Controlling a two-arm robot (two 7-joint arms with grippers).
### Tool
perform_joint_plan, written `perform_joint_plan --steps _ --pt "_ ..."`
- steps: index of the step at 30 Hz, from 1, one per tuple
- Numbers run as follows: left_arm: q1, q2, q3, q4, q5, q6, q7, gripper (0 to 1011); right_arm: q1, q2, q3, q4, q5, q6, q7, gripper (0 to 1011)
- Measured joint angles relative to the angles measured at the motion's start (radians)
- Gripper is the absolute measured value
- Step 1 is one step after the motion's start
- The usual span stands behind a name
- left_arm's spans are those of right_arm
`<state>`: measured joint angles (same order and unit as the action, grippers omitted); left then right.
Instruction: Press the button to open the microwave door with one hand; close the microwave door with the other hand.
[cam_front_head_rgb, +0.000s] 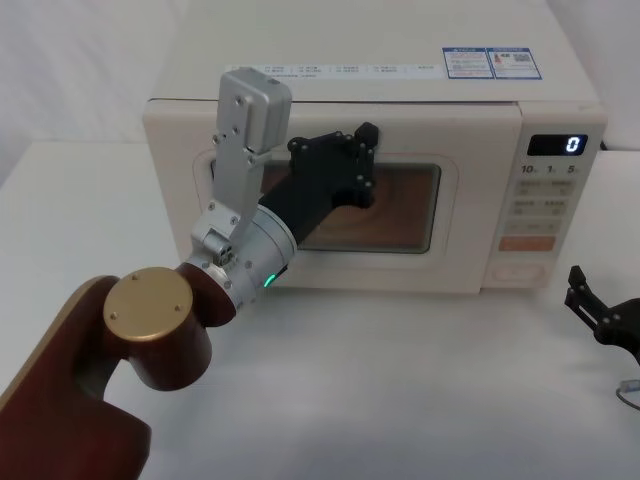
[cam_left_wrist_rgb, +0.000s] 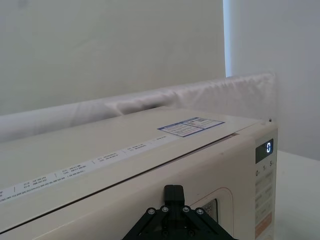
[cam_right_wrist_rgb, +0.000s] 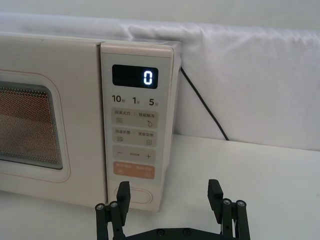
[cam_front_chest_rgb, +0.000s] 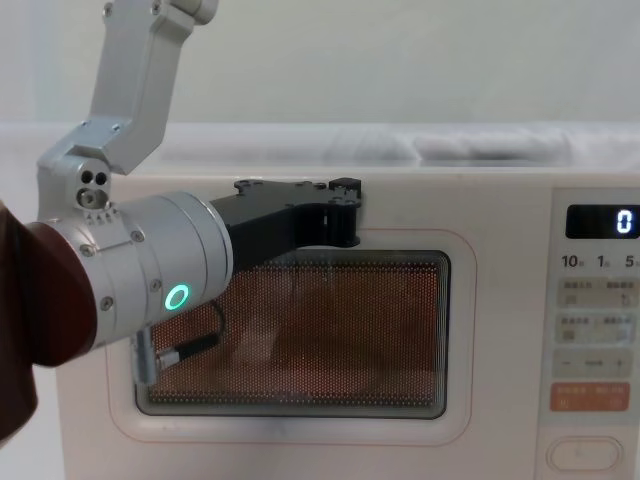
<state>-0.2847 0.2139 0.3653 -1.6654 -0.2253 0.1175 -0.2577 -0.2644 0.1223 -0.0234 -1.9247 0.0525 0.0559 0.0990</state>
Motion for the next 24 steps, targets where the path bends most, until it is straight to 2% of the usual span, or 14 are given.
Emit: perform_joint_plan --steps 24 --pt "0.001 -0.022 -0.01 0.013 0.012 -0.001 0.01 0 0.0 0.0 0.0 0.0 0.0 0.0 0.0 1002"
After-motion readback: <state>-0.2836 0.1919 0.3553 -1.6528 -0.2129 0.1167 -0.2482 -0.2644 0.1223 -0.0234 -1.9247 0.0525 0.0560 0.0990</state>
